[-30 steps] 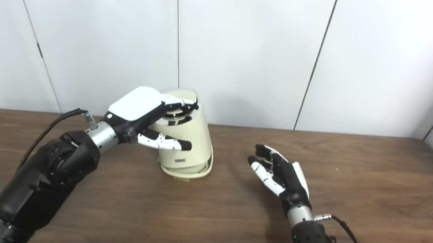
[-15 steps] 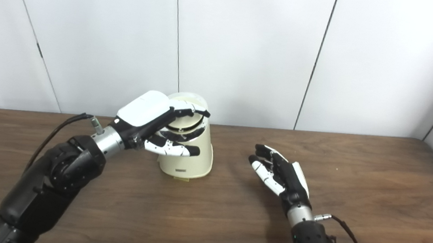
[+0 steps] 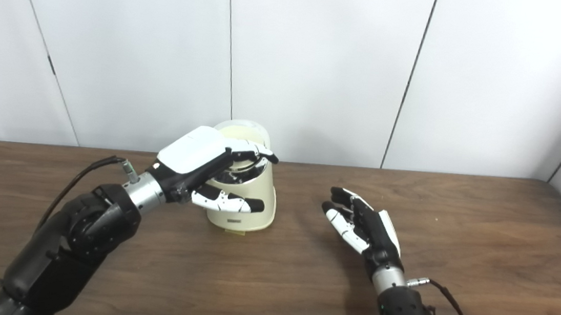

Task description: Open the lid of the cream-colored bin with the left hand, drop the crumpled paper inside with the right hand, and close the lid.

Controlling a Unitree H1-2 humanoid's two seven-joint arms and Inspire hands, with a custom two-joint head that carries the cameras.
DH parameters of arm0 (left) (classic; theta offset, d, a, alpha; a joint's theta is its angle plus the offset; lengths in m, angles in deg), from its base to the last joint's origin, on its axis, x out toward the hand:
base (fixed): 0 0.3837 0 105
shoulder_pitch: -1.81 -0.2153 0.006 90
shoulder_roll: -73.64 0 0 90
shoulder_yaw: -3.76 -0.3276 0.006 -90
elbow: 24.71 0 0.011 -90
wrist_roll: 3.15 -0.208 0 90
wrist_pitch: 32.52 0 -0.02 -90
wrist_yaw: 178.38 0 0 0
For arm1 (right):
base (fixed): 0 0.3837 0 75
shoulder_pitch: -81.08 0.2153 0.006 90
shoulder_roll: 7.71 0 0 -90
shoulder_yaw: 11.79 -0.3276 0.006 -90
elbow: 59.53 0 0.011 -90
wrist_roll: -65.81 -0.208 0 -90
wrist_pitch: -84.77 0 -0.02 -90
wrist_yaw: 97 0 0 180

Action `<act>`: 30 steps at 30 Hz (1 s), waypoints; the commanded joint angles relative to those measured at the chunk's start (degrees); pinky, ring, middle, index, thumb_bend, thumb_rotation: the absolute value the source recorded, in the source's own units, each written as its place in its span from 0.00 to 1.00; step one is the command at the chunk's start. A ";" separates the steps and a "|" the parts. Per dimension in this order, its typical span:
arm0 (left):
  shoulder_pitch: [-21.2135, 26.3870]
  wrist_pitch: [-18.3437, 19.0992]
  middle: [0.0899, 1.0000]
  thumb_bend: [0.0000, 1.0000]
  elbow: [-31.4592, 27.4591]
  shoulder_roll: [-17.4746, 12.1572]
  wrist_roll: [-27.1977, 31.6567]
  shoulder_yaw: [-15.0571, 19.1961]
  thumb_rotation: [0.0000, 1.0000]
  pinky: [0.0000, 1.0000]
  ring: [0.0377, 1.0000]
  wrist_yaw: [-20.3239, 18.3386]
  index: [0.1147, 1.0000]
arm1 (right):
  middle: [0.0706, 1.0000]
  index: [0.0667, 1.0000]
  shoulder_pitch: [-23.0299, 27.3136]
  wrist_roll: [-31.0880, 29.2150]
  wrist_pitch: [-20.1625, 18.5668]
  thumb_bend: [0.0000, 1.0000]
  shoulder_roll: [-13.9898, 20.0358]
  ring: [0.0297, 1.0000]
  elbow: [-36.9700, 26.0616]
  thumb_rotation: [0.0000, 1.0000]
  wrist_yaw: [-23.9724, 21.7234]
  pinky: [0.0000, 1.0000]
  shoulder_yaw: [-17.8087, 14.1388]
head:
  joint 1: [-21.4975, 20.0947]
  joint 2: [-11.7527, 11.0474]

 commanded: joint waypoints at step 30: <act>0.09 -1.79 0.81 0.90 11.94 0.29 4.76 0.12 0.98 0.63 0.69 7.35 0.85 | 0.81 0.79 1.20 -0.45 -0.88 0.31 -0.08 0.77 -3.99 0.55 -0.67 0.70 -0.13 | -0.02 1.33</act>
